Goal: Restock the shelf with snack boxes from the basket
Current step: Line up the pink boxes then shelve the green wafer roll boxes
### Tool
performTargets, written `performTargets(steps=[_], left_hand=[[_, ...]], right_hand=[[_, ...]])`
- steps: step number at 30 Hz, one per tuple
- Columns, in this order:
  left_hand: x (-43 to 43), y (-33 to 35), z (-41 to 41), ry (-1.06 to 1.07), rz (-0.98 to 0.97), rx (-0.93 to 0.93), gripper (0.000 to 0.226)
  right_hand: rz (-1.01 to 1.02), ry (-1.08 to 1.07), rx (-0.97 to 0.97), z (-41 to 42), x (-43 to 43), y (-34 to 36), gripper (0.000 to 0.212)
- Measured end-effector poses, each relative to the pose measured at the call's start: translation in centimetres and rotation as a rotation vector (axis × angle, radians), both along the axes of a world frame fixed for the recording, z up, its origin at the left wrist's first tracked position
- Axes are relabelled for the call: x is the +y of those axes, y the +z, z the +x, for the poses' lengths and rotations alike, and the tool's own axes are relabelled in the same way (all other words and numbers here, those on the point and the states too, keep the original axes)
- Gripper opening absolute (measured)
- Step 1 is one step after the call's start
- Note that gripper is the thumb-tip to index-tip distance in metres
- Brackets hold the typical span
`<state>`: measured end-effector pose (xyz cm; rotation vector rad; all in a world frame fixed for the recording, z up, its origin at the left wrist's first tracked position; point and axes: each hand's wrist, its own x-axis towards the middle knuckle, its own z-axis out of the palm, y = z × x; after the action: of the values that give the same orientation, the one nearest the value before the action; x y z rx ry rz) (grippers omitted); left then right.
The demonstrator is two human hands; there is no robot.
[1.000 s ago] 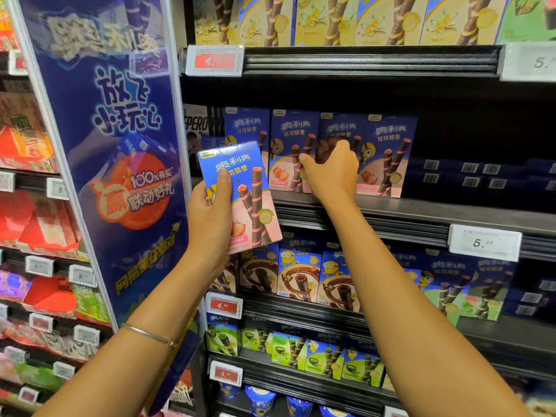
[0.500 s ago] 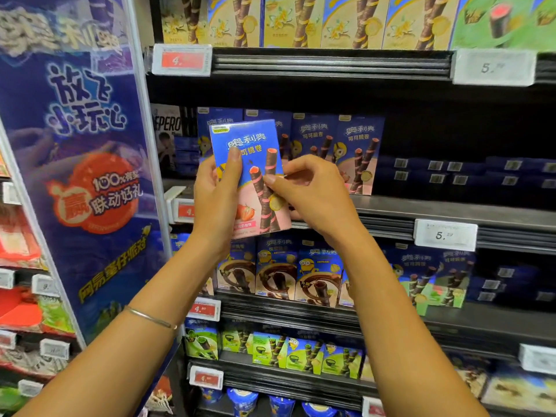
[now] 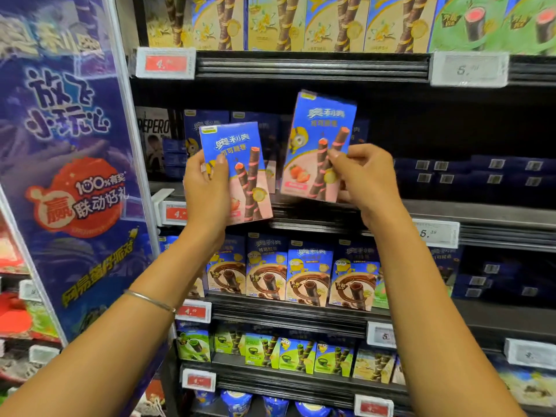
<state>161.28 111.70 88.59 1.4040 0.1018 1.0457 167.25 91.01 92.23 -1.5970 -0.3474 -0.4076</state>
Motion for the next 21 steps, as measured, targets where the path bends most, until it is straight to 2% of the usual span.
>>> performTargets(steps=[3, 11, 21], left_hand=[[0.6, 0.1, 0.0, 0.031, -0.030, 0.002, 0.032], [1.3, 0.1, -0.2, 0.034, -0.033, -0.007, 0.034], [2.0, -0.2, -0.3, 0.018, -0.031, 0.005, 0.033]], right_hand=[[-0.038, -0.130, -0.037, 2.2, 0.0, -0.3, 0.025], [-0.320, -0.363, -0.096, 5.1, 2.2, -1.5, 0.027], [-0.394, -0.428, -0.101, 5.2, 4.2, -1.1, 0.038]])
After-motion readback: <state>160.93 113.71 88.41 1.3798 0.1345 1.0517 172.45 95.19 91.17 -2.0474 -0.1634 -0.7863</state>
